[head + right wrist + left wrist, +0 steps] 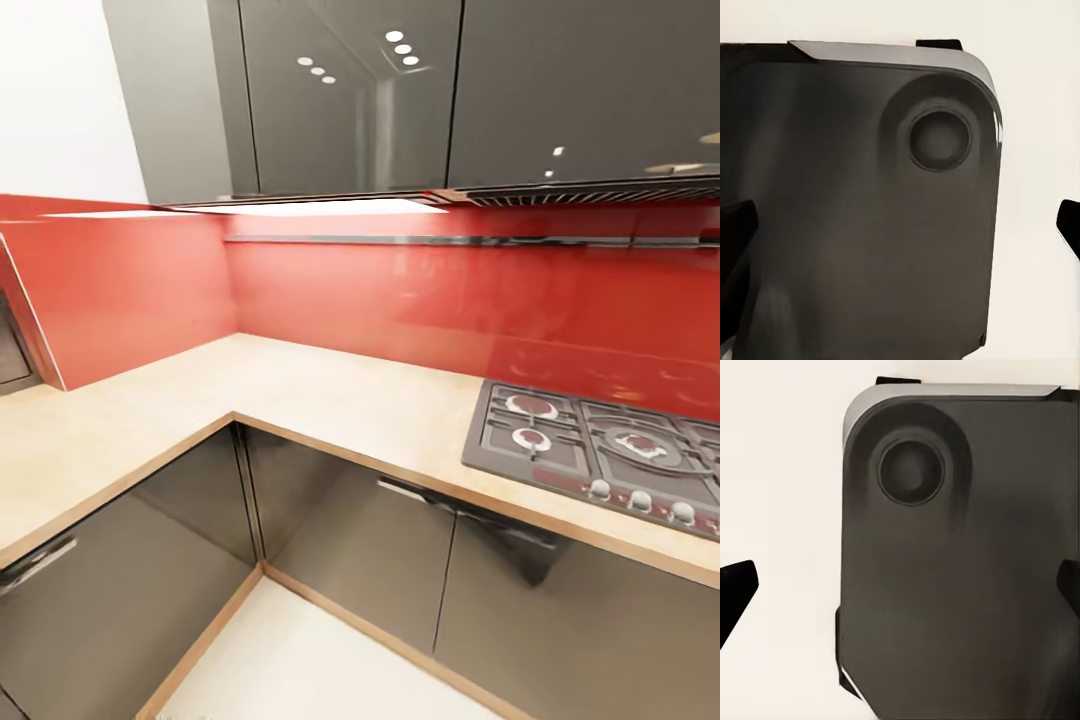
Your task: Set up a coffee station on the kitchen countertop: keep the coffee maker on the countertop, move the bottle of coffee from the kitchen shelf to the counter next to the coffee maker, place a paper coffee filter on top of the coffee maker, put the saucer next to the coffee maker with the coffee cup on the saucer, and place the electric kettle next to the coffee maker.
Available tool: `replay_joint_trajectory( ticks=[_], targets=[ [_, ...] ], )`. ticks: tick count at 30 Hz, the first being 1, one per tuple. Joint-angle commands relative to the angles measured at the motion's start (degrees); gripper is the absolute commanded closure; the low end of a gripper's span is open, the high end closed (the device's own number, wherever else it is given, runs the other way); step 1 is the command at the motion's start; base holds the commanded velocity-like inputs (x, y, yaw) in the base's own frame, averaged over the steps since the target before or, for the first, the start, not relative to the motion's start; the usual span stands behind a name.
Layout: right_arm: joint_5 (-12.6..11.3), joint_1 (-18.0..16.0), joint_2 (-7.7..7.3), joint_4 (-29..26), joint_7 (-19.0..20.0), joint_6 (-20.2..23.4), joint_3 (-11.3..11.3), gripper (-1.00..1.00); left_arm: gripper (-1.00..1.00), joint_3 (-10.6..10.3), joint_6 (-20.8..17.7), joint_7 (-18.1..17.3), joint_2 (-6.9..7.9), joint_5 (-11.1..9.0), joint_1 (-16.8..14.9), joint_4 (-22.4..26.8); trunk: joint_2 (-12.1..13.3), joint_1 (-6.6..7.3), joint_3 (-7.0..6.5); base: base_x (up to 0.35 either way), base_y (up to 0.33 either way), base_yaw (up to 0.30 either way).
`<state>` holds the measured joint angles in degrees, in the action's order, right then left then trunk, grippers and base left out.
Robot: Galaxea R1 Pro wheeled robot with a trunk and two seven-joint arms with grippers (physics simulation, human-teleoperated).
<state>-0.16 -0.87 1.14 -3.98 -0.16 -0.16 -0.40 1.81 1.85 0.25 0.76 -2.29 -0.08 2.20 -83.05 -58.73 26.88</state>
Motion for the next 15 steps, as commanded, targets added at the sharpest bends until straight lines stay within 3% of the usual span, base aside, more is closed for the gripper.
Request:
replay_joint_trajectory(
  ticks=[1,15],
  targets=[
    [-0.02,-0.03,0.01,-0.02,-0.02,-0.02,-0.04,-1.00,-1.00,0.17,0.27,0.02,-0.01,-0.28,-0.01,0.04,-0.03,0.00,0.05,0.000,0.000,0.276],
    [0.15,-0.04,0.01,-0.10,-0.02,0.07,0.13,-1.00,-1.00,0.21,0.52,-0.01,0.01,-0.34,-0.01,0.14,-0.03,0.00,0.05,0.000,0.000,0.276]
  ],
)
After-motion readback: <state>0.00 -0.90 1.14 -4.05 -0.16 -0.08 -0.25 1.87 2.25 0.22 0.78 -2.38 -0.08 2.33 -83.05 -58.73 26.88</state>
